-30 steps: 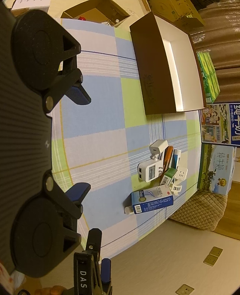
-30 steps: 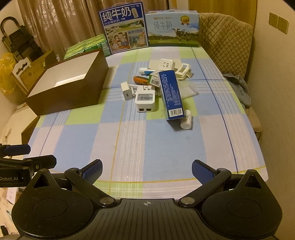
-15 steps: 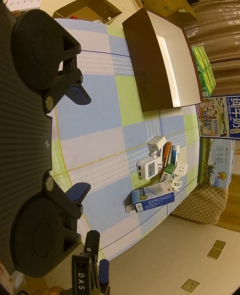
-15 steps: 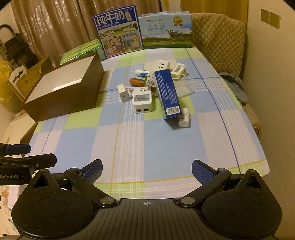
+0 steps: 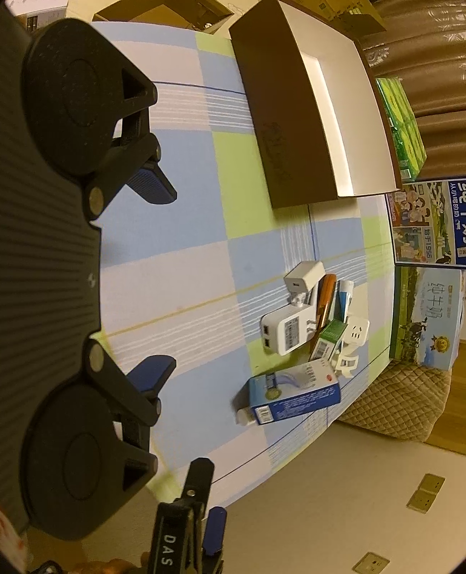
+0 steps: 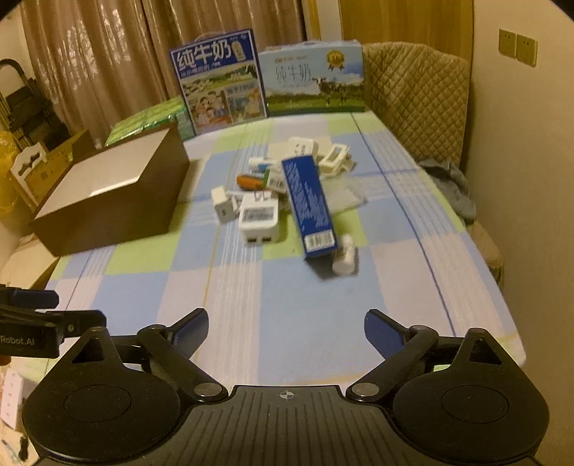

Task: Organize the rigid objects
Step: 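Move both tools toward the pile of items on the table, then grasp the blue medicine box with the right tool while the left tool grasps the white charger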

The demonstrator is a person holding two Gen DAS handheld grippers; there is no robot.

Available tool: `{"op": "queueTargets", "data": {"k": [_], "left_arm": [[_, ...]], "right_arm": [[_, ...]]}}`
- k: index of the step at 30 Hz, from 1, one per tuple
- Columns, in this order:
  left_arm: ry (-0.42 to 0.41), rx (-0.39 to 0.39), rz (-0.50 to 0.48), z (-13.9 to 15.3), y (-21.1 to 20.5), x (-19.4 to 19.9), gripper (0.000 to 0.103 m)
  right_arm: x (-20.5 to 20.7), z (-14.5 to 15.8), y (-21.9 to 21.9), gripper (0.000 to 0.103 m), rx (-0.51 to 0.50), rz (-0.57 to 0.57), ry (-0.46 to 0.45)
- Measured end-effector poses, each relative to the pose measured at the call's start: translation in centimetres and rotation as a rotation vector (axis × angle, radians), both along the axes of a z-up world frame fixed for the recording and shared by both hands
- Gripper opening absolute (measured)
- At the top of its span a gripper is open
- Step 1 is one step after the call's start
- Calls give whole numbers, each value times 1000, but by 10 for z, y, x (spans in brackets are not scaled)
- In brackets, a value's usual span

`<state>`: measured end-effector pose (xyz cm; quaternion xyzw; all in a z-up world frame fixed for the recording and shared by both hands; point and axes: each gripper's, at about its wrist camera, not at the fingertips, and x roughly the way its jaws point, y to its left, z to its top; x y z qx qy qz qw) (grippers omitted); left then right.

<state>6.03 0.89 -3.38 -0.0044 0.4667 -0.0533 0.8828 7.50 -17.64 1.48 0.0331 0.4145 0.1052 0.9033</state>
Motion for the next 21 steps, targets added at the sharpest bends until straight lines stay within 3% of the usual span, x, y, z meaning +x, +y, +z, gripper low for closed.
{"op": "queueTargets", "data": {"k": [7,21], "left_arm": [[6,4,50,-10,-5,40,89],[20,15,120,-34,-25,116,89]], "right_arm": [[59,-15,-3,76,-32,38,-24],[162,-51,-1,65,-55,131,2]]}}
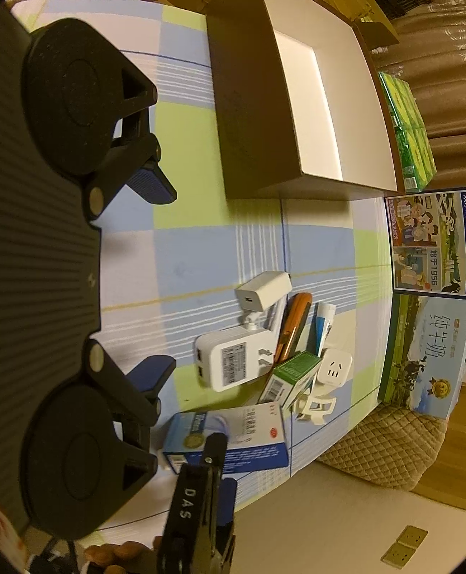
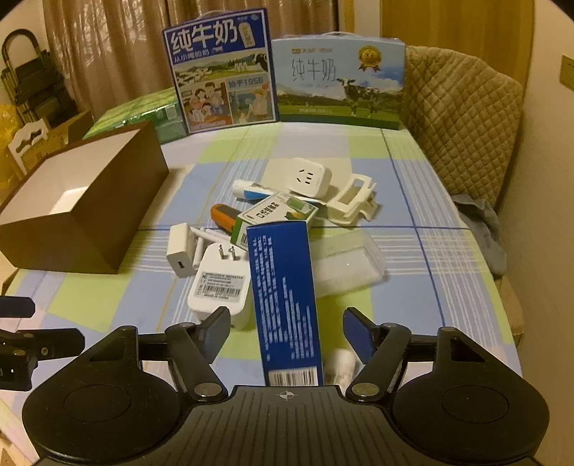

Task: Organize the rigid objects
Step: 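Grasp the blue medicine box with the right tool while the left tool grasps the white charger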

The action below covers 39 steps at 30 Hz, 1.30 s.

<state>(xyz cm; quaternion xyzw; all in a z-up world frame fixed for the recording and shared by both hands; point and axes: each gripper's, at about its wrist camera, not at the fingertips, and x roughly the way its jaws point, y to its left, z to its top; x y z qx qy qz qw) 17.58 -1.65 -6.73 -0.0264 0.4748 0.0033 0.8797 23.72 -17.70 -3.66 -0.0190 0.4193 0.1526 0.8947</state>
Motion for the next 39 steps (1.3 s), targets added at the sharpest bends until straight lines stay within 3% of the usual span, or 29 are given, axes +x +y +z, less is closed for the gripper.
{"op": "queueTargets", "data": {"k": [7,9,11,18,24,33,39], "left_arm": [[8,4,16,-10,-7,21,89],[10,4,20,-13,-8,27,89],[15,6,26,-16,-8,33,89],[25,6,44,-28,-9,62,85],[13,14,56,-40,-11,96,77],[26,27,72,-51,-10,138,58],[68,1,92,-61,-7,152,36]], "right_arm": [[19,-14,1,53,-4,32,38],[21,-17,1,40,-4,46,39],[22,-17,1,36,-9,57,37],[24,10,-19,35,69,50,-15],[39,26,-46,35,98,-23,-33],[63,23,-86,35,99,-119,-11],[71,17,-101,35,103,-148,8]]}}
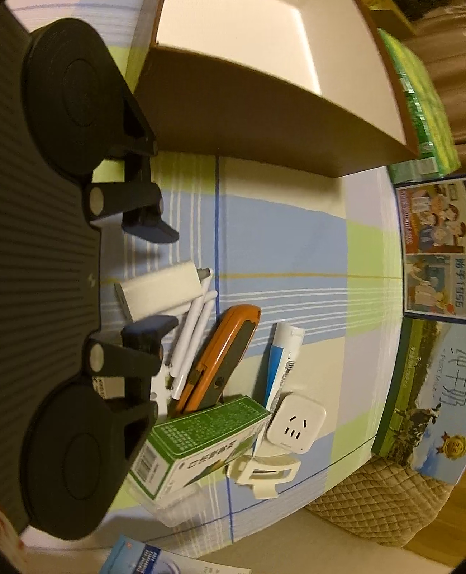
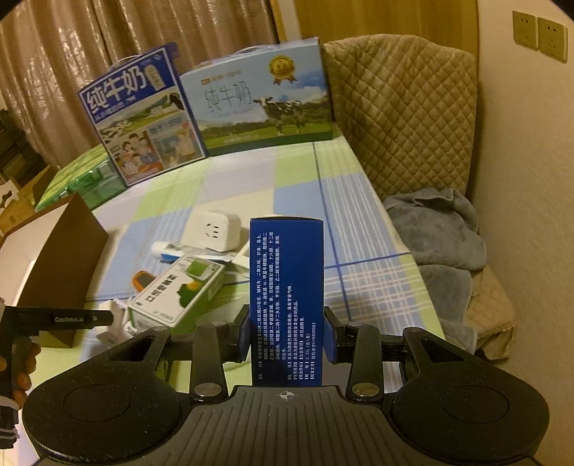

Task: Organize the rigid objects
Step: 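Grasp the blue medicine box with the right tool while the left tool grasps the white charger, then carry both items into the brown box and open both tools to release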

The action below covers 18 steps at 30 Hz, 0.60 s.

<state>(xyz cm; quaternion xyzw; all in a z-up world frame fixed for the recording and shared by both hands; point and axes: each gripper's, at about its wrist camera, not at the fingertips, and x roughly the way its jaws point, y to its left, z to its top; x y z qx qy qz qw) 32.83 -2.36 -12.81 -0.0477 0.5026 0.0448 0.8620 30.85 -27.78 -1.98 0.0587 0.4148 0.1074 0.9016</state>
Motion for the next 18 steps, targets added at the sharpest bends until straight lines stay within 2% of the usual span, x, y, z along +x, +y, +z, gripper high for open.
{"op": "queueTargets", "data": {"k": [7,13,18], "left_arm": [[28,8,4,-10,-4,7,22],[17,41,7,-8,-2,1,22],[-18,34,0,10,-1,-17,21]], "right_arm": [[10,-8,-6,35,10,-3,30],[14,-10,-5,35,23,15,41],[13,-6,-1,35,34,19,46]]}}
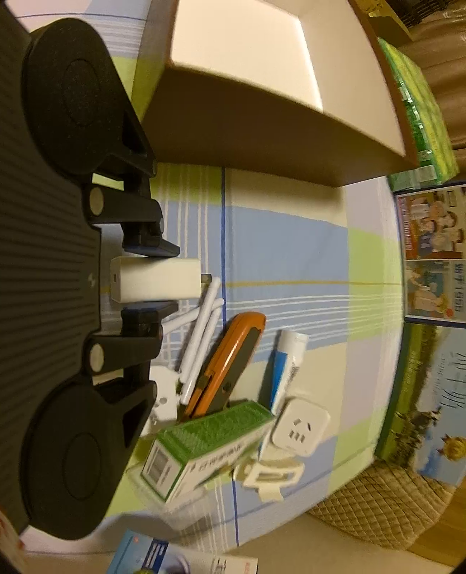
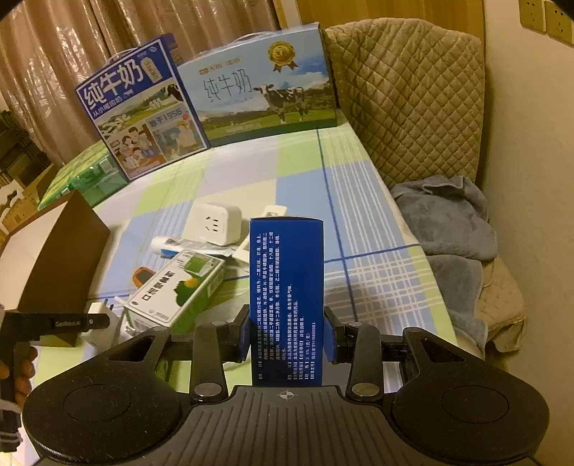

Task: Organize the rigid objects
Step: 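Carry both items into the brown box and open both tools to release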

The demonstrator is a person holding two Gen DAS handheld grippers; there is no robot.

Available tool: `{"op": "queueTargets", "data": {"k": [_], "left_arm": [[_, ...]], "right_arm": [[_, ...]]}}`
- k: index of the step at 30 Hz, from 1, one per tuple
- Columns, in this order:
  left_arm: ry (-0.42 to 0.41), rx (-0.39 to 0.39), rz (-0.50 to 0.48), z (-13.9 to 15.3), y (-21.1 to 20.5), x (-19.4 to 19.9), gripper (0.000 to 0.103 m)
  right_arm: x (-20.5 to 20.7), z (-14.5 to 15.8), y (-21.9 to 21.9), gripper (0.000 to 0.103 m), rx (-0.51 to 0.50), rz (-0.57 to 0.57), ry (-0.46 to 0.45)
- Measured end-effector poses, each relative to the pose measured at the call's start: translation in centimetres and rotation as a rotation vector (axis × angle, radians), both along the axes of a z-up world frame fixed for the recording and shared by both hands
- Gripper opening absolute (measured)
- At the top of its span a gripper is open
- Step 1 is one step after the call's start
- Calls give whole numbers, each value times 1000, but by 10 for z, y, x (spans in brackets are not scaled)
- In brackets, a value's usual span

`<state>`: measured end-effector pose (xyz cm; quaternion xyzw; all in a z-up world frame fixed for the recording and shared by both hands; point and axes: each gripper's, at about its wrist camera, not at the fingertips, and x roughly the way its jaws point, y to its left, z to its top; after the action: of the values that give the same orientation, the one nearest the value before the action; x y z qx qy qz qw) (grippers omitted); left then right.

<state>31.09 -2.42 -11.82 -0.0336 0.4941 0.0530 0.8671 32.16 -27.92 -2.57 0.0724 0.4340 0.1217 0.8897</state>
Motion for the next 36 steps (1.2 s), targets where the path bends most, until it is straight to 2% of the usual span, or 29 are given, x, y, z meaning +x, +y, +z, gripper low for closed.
{"op": "queueTargets", "data": {"k": [5,11,20,25,29,36], "left_arm": [[-75,-44,-29,31,4,-24,21],[-175,-87,-73,73,31,-48,22],[-297,-84,-80,123,119,-71,22],[-313,-42,-30,131,182,-76,22],[-304,-6,16,129,228,-74,22],[-242,17,77,105,296,-58,21]], "right_arm": [[-5,13,15,35,5,18,-15],[-16,39,52,35,39,42,-43],[-28,81,160,35,138,133,-86],[-24,92,239,35,183,211,-105],[-16,93,297,35,176,256,-119],[13,60,370,35,65,272,-47]]}}
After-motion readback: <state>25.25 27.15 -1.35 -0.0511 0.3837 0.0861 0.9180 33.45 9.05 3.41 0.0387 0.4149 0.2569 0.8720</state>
